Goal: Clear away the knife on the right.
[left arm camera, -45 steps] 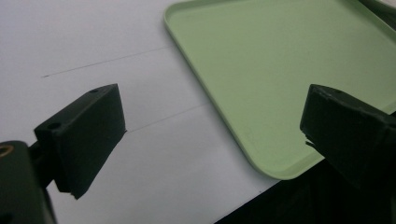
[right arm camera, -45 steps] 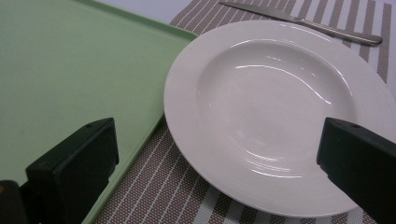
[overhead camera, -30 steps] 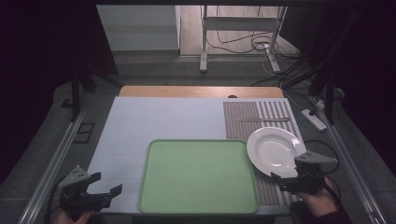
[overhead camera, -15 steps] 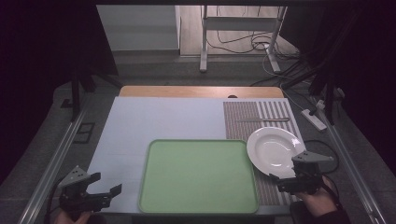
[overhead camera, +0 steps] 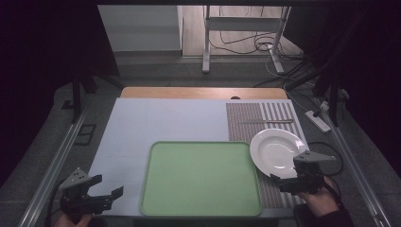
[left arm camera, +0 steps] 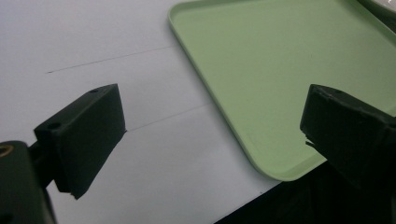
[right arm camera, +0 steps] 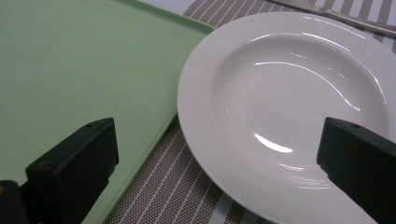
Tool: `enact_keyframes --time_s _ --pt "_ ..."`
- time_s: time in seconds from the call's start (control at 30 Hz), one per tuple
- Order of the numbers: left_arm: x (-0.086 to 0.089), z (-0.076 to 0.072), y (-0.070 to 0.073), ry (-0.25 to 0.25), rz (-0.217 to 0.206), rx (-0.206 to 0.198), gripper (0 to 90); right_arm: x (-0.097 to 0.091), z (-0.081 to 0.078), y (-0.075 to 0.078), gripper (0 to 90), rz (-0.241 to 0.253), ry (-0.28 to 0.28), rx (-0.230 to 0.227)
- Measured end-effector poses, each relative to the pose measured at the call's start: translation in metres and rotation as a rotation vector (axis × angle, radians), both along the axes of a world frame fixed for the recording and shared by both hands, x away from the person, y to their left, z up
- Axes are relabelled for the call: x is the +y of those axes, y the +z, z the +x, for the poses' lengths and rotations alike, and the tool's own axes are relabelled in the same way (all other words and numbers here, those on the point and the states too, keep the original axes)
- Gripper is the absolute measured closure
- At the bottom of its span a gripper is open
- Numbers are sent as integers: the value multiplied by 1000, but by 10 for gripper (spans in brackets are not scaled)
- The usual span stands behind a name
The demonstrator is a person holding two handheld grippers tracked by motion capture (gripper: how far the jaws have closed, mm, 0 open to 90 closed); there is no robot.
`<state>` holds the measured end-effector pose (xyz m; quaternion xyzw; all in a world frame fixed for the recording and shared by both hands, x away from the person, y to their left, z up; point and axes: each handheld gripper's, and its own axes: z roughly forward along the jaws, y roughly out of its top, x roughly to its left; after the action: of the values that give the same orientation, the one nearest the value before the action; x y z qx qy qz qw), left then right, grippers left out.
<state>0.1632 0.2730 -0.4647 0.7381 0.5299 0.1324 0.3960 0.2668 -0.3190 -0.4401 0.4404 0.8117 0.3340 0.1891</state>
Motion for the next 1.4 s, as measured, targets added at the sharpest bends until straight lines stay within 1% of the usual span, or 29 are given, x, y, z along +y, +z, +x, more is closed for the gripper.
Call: enact_keyframes --time_s 0.27,0.53,0.6,0.67,0.77,0.83,0.87,0.9,0.97,1.03,1.07,1.17,1.27,1.33,1.37,1.4 --pt "-1 2 0 -5 2 2 62 1 4 0 0 -9 11 -7" --pt "-1 3 0 -9 3 2 62 3 17 0 0 11 17 -27" --pt "-1 3 0 -9 2 2 62 3 21 -1 0 14 25 -24" --pt "-1 3 0 -9 2 2 62 4 24 -2 0 9 35 -26" --pt "-1 3 0 -8 3 2 62 4 29 -2 0 1 36 -19" --pt "-1 3 0 -8 3 2 62 4 30 -2 0 7 35 -13" --pt "-1 3 0 -8 3 3 62 4 33 -1 0 42 33 11" --pt "-1 3 0 -8 3 4 62 4 35 -1 0 59 29 20" --pt "-1 3 0 -8 3 3 62 5 39 -1 0 75 21 35" --pt "-1 3 0 -8 3 3 62 5 41 -1 0 71 18 40" --pt "-1 3 0 -8 2 3 62 6 45 -2 0 60 9 41" --pt "-1 3 0 -8 2 3 62 7 50 -4 0 45 -4 48" --pt "-1 3 0 -9 1 4 62 7 61 -8 0 32 -26 72" --pt "-1 4 0 -8 0 4 62 7 67 -10 0 14 -37 73" --pt "-1 4 0 -8 0 4 62 7 67 -10 0 14 -37 73" --pt "-1 4 0 -8 -2 5 62 7 73 -13 0 -6 -44 72"
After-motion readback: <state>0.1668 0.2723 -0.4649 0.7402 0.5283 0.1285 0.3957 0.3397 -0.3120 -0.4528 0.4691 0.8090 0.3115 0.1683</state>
